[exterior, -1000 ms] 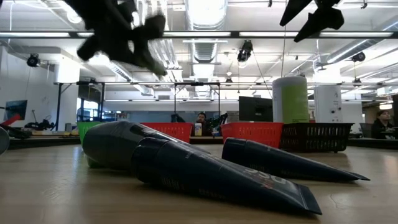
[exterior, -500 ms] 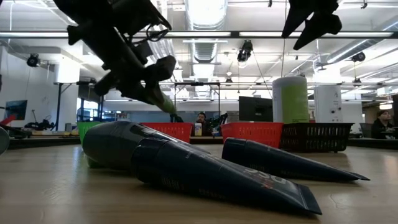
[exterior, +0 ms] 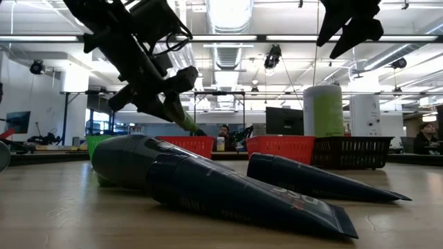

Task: Pick & Place Travel size toiletries
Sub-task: Put the green shampoo bottle into the left red bin

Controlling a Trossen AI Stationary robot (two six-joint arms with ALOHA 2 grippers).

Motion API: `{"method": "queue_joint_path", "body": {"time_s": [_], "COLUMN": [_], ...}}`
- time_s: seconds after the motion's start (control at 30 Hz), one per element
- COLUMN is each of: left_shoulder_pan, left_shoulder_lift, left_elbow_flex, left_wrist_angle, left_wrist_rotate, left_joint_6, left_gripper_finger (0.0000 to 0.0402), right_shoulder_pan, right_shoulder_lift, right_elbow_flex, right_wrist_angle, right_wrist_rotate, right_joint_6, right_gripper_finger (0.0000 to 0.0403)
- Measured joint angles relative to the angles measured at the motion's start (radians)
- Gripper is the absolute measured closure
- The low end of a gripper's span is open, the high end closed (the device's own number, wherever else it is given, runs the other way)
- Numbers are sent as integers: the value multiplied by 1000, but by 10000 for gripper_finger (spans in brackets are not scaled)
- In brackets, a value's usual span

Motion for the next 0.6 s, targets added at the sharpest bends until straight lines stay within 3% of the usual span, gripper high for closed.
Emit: {"method": "queue_joint_path", "body": {"time_s": [0.4,0.6], "left_shoulder_pan": [0,-38], "left_shoulder_lift": [-5,-76], "left_elbow_flex": [10,84], "left_wrist_angle": [24,6], "left_wrist_rotate": [50,257], "left_joint_6": [19,259], "left_gripper_finger": [168,150], "right_shoulder_pan": [0,0], "right_shoulder_lift": [0,0], "right_elbow_flex": [0,0], "right_wrist_angle": [1,-4], "right_wrist_rotate": [1,-15], "right_joint_6": [2,3], "right_gripper_finger": [85,97]}}
